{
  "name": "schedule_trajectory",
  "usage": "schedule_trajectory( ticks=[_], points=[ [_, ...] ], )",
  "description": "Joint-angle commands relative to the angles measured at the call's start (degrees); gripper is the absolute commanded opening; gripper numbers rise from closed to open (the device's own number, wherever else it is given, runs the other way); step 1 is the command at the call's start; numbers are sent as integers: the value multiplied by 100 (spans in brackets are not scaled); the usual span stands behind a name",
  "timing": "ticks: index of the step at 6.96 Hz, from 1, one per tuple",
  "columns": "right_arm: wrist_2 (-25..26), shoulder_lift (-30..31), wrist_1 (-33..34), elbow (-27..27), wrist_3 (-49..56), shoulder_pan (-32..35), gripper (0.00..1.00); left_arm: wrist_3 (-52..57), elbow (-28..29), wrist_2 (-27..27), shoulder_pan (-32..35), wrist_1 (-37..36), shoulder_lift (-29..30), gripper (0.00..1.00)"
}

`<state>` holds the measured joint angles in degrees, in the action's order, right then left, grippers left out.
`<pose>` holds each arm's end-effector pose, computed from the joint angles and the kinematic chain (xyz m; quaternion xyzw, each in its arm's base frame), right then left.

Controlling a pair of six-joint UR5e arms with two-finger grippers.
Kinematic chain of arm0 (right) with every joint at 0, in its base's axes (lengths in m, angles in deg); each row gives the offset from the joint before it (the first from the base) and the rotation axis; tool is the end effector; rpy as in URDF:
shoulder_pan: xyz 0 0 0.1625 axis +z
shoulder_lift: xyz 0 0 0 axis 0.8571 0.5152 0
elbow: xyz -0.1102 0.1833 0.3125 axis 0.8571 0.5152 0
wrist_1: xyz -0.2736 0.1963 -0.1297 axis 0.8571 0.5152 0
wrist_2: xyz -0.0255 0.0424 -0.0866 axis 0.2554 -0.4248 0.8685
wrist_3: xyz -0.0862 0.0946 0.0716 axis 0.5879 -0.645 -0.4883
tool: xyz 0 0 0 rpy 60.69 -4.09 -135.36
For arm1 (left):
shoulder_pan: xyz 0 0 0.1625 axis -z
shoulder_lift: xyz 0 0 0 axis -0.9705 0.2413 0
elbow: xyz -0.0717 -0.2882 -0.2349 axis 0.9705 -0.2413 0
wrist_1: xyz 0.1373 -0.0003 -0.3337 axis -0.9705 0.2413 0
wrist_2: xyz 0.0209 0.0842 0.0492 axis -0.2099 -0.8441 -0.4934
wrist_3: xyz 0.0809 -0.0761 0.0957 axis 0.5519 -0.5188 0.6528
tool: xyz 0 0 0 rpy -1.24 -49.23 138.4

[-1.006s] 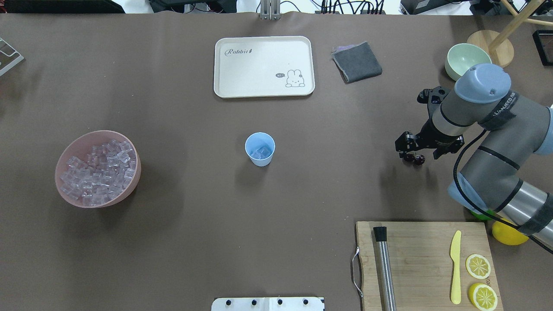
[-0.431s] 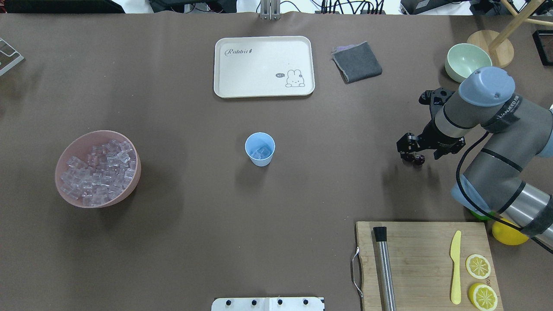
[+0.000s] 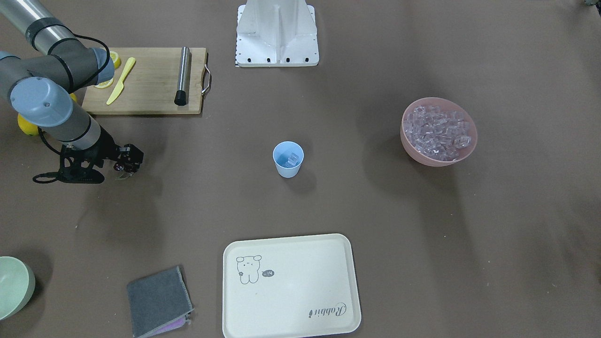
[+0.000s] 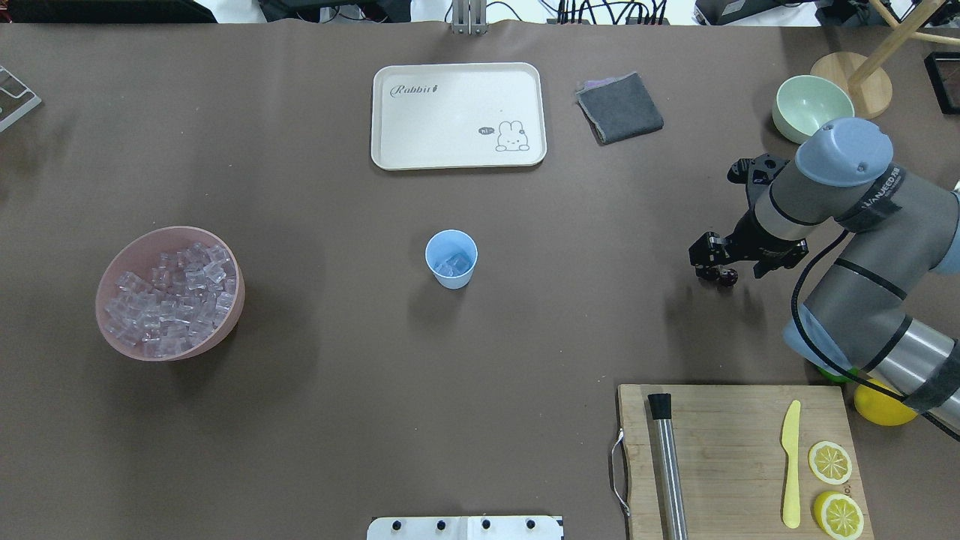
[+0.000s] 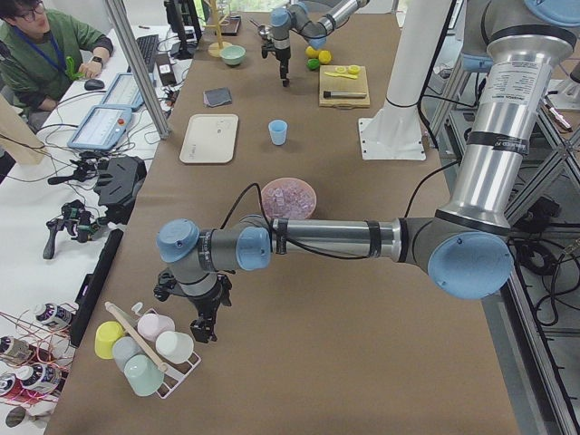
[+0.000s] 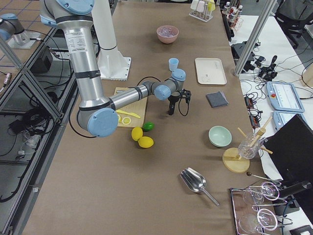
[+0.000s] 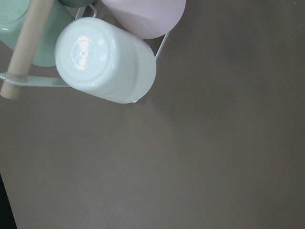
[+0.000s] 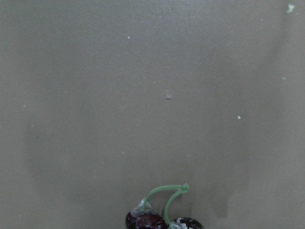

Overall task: Put ice and cherries in cup
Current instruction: 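Lower the right gripper onto the cherries and close on their stems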

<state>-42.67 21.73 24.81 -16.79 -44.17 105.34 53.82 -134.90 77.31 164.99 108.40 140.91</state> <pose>-0.3411 -0.4358 0.4849 -0.0401 -0.3693 0.0131 0.9283 -0.0379 -0.5067 0.6584 -0.0088 0.3113 0.1121 0.9436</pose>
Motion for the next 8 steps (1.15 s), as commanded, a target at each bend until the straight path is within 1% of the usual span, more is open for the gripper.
schedule_trajectory(
  ticks=[1,3,8],
  points=[
    [10,-43,-29,101,-4,-12,100,0,1,0,0,0,0,97],
    [10,-43,-283,277,-22,-30,100,0,-8,0,0,0,0,97],
    [1,-60,-293,260,-48,-47,100,0,9,0,0,0,9,97]
  ],
)
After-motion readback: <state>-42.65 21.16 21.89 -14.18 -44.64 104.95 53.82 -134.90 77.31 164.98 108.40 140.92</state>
